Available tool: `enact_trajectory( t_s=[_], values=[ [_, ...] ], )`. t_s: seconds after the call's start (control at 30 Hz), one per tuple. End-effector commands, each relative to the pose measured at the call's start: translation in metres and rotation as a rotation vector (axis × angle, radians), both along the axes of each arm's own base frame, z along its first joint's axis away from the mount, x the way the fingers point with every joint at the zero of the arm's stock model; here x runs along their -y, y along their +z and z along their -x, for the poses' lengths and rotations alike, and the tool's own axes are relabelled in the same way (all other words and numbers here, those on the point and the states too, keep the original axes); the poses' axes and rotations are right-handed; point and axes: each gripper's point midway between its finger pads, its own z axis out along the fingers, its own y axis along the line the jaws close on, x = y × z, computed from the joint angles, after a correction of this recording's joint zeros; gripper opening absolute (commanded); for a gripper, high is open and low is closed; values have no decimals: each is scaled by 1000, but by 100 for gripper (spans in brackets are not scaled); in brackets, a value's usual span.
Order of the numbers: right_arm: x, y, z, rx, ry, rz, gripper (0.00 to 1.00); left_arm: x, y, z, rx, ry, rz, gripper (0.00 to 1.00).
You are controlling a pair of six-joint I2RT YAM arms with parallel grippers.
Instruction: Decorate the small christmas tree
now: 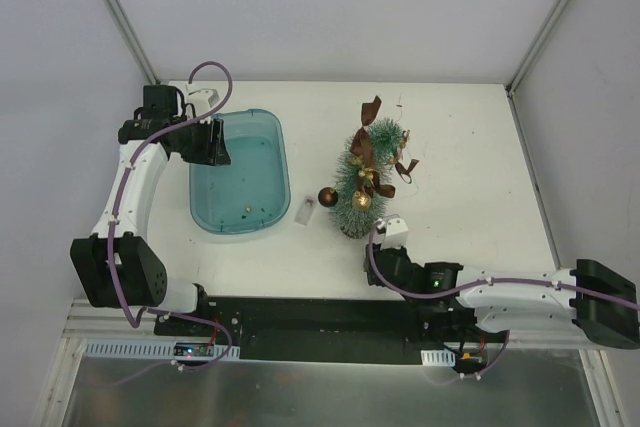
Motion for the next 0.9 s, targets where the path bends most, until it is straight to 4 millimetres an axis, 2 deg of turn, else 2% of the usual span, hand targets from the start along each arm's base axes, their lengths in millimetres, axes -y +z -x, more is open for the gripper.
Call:
enact_trajectory(
  t_s=[0.0, 0.13, 0.3, 0.47, 0.7, 0.87],
  values=[
    [-10, 4, -3, -6, 16, -10, 48, 2, 12, 5, 42, -20, -3, 48],
    [-9, 3, -4, -6, 12, -7, 43, 1, 12, 5, 41, -18, -5, 48],
    [-2, 15, -9, 20, -15, -29, 29, 4, 12, 5, 36, -21, 9, 48],
    [9, 59, -15, 94, -53, -181, 26, 7, 14, 2, 34, -27, 28, 49],
    [39, 120, -22, 198, -149, -468, 25, 14, 20, -3, 36, -41, 68, 48],
    [68, 144, -30, 252, -285, -585, 22, 33, 26, -5, 37, -89, 99, 48]
  ],
)
